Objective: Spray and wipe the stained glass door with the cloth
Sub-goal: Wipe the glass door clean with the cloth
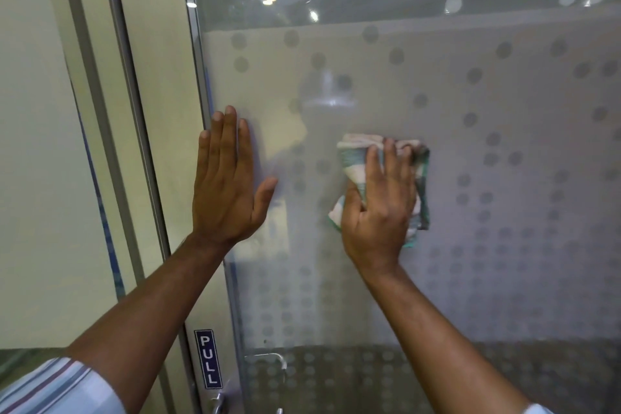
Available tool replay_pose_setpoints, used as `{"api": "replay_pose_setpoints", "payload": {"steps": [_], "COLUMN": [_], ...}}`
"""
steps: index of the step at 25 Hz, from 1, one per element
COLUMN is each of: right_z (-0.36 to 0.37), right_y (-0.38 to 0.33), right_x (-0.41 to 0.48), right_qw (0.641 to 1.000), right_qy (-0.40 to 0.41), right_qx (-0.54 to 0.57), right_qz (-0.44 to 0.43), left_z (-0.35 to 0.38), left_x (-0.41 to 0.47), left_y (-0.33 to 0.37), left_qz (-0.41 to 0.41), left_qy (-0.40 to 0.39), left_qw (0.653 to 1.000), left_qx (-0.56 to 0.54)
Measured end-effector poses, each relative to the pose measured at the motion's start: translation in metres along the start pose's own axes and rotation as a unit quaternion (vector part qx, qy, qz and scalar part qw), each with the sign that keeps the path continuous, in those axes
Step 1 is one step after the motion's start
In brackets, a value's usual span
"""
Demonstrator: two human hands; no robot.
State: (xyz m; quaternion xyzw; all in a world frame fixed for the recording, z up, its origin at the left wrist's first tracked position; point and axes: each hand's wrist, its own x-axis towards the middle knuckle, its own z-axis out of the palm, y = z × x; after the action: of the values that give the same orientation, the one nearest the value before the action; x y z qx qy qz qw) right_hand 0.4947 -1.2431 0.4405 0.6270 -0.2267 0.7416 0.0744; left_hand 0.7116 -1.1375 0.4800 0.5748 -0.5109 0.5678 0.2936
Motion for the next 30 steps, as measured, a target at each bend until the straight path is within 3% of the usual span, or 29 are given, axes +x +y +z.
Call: {"api": "replay_pose_setpoints", "payload": {"steps": [12, 16, 23, 26, 30], "right_z": [0.029, 0.01, -0.035, -0.053, -0.073], "right_y": [-0.066, -0.067, -0.1, -0.119, -0.141], "right_x": [-0.041, -0.032, -0.07, -0.108, -0.163], "right_qw": [0.987, 0.981, 0.961, 0.952, 0.945], "right_qy": [-0.136, -0.173, -0.22, -0.238, -0.256], "right_qx": [0.022, 0.065, 0.151, 0.156, 0.159], "right_qz": [-0.082, -0.06, -0.076, -0.112, -0.129], "left_z": [-0.039, -0.077, -0.139, -0.164, -0.182], "left_x": [-0.004, -0.045, -0.124, -0.147, -0.187], "left_y": [-0.001, 0.008, 0.063, 0.072, 0.078], "left_qz": [-0.044, -0.144, -0.386, -0.42, -0.503], "left_qy": [-0.057, -0.025, -0.135, -0.108, -0.071], "left_qw": [0.978, 0.96, 0.803, 0.72, 0.612], "left_qx": [-0.197, -0.24, -0.434, -0.542, -0.606]}}
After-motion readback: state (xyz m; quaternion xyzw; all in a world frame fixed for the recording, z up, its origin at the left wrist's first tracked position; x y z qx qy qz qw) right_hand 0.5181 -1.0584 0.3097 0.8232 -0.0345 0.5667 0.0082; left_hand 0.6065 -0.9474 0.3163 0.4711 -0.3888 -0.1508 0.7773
